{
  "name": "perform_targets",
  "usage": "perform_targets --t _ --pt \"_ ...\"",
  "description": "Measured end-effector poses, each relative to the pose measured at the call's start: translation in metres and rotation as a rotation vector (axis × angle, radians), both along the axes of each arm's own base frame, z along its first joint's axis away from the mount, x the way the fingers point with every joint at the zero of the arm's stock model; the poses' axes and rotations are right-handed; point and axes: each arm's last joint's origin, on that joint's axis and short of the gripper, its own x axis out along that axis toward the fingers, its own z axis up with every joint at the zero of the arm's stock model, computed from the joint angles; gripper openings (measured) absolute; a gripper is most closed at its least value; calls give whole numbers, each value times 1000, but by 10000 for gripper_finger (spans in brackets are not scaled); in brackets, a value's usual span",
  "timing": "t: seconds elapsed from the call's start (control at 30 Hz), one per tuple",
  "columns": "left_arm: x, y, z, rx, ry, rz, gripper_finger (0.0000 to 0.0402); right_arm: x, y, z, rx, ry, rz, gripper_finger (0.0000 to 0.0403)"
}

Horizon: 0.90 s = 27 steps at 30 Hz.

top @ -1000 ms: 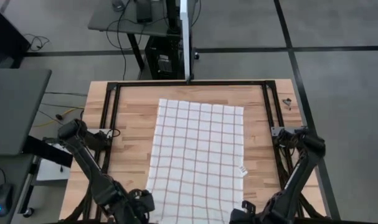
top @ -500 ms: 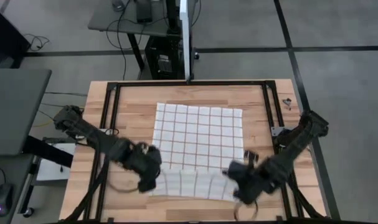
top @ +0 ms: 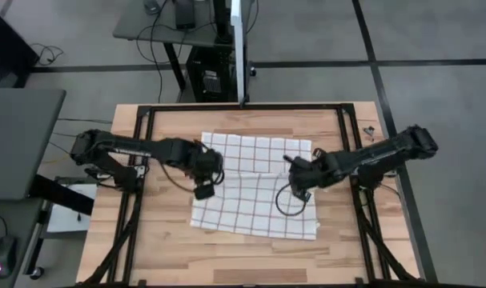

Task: Roll towel
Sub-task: Fold the white towel

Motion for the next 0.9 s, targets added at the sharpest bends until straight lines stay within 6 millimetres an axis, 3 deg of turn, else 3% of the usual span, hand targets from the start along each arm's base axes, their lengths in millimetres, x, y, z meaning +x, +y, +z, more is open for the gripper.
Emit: perform_targets --t 0.3,0.6,0.9 --pt "-1 60 -4 104 -11 25 0 -1 -47 -23 24 -10 -63 0" --pt "-8 120 -14 137 27 84 0 3 -93 -31 1 -79 -141 0" --pt "6 141 -42 152 83 34 0 5 -118 -52 -10 4 -143 0"
